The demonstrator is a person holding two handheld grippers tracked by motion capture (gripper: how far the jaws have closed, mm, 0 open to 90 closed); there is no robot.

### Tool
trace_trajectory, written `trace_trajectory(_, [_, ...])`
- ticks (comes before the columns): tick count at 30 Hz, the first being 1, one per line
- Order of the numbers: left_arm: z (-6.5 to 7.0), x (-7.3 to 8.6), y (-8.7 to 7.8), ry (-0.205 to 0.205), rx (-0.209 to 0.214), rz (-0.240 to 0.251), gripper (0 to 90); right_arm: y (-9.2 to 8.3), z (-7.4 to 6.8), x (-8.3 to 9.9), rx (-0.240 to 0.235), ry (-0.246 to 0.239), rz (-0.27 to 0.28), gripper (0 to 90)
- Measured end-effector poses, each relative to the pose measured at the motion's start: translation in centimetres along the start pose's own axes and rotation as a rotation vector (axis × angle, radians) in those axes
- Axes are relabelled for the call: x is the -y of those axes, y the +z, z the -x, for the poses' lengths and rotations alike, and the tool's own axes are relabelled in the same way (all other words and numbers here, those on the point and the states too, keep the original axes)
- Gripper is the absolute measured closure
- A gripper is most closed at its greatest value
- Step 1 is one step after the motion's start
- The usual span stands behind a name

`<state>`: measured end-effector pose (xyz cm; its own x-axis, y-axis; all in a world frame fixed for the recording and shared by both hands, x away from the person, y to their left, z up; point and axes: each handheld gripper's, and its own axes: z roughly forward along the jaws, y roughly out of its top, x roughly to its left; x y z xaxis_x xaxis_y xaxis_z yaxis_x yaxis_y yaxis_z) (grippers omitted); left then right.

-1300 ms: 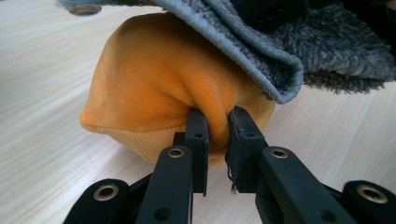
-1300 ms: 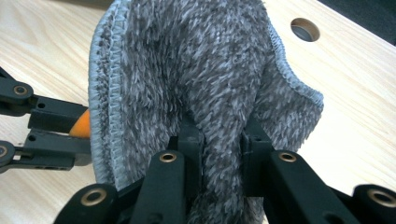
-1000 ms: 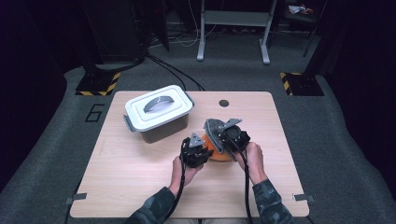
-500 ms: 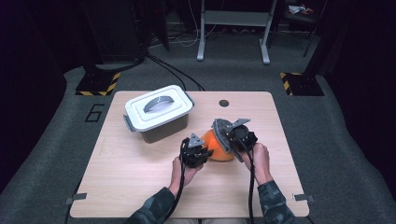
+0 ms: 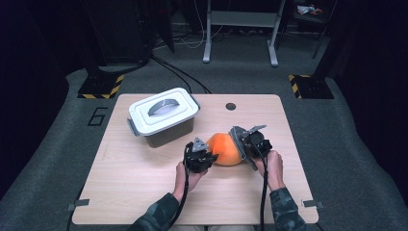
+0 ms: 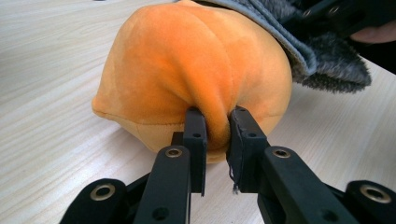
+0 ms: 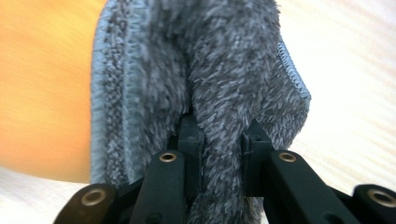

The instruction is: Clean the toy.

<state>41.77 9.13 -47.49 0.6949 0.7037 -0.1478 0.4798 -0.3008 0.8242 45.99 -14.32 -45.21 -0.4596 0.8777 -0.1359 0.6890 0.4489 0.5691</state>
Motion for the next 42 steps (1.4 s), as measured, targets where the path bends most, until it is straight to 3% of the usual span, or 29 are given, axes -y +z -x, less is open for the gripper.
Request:
trace_trajectory(9, [-0.2, 0.1, 0.0, -0.006, -0.004, 0.005, 78.2, 2.4, 0.8, 1.1, -0.02, 0.052, -0.073, 74.5])
trace_trajectory(14, [-0.3, 0.0, -0.1, 0.0, -0.006, 0.002, 78.1, 3.2, 1.1, 1.4, -0.027, 0.062, -0.081, 74.5])
trace_trajectory(18, [-0.4, 0.1, -0.1, -0.009, -0.01, 0.006, 78.0, 2.6, 1.4, 1.3, -0.015, 0.075, -0.085, 74.6])
trace_trajectory(22, [-0.4, 0.1, -0.1, -0.015, -0.009, 0.008, 77.9, 0.6, 2.1, 1.2, 0.015, 0.084, -0.036, 74.8])
trace_trajectory(25, [-0.4, 0.0, -0.1, -0.011, -0.006, 0.008, 77.8, -1.4, 2.1, 0.6, 0.024, 0.064, 0.019, 74.7])
trace_trajectory(32, [-0.3, -0.2, -0.2, 0.003, -0.006, 0.01, 77.5, -4.8, -0.3, -1.6, -0.039, 0.005, 0.116, 74.5])
trace_trajectory(36, [-0.2, -0.4, -0.1, 0.008, -0.008, 0.01, 77.4, -5.0, -2.1, -2.6, -0.092, -0.053, 0.14, 74.5])
trace_trajectory(42, [0.1, -0.8, 0.0, 0.02, -0.007, 0.008, 77.4, -4.2, -4.1, -3.6, -0.092, -0.139, 0.12, 73.4])
